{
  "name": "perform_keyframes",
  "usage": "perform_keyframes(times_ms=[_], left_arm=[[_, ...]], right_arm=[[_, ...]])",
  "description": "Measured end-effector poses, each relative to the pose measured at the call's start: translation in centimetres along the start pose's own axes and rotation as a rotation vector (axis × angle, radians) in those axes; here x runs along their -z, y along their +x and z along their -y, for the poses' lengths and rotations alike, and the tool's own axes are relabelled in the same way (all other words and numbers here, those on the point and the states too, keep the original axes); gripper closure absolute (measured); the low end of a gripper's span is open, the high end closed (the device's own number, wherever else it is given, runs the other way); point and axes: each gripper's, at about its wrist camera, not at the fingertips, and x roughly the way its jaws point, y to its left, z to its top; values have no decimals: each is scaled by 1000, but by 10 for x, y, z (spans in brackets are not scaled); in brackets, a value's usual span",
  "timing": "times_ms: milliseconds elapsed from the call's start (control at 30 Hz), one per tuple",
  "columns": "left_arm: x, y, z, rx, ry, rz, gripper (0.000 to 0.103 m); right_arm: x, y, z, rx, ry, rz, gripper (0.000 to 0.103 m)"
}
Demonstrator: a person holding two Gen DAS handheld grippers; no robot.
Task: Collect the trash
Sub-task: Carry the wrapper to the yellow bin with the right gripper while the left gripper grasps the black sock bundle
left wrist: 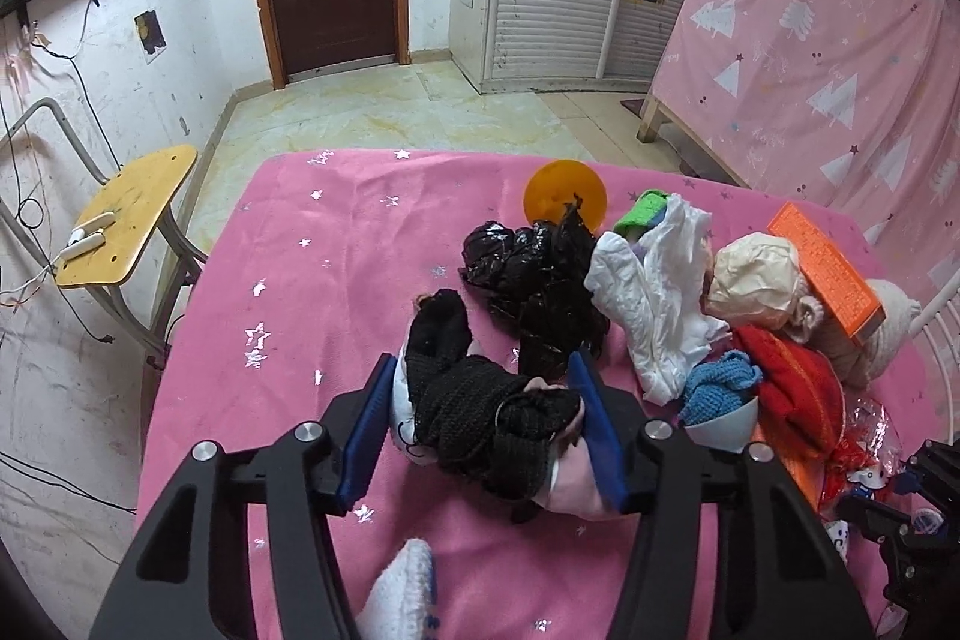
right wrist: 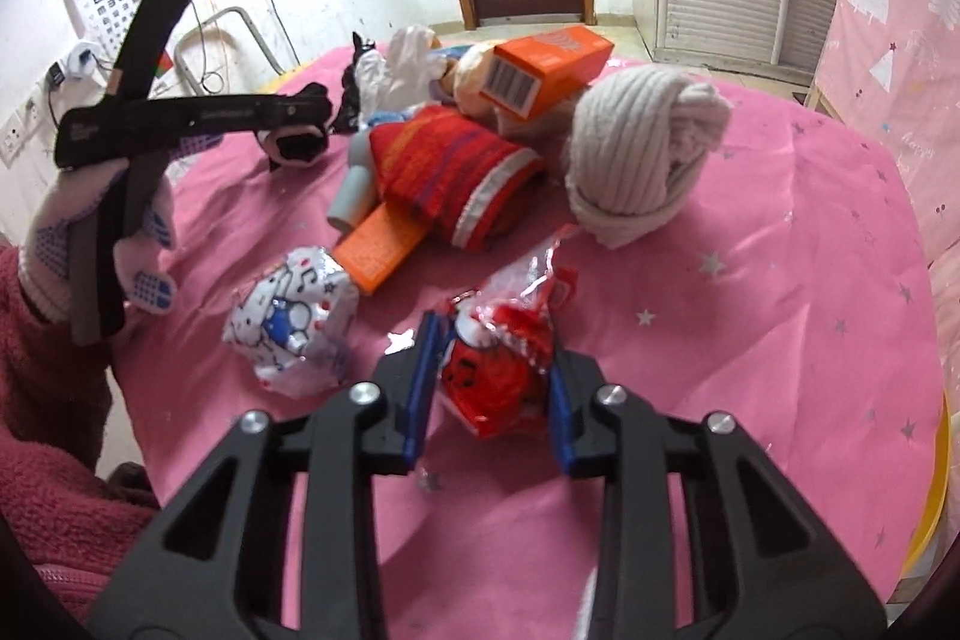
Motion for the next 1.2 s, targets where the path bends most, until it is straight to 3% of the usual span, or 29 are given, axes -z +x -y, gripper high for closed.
perform_keyframes(times_ms=[200,500,800,1200], left_arm=[[-2,-24,2,-4,-11,28,53],[-18,-55,42,30,24,55,53],[-25,-71,117,107,148,69,53],[-31,-78,243,281,303,49,53]], right_arm=[[0,-8,4,38,3,36,73],[4,-32,32,186,7,97,73],[17,-61,86,272,60,143,73],[42,-97,149,388,156,195,73]])
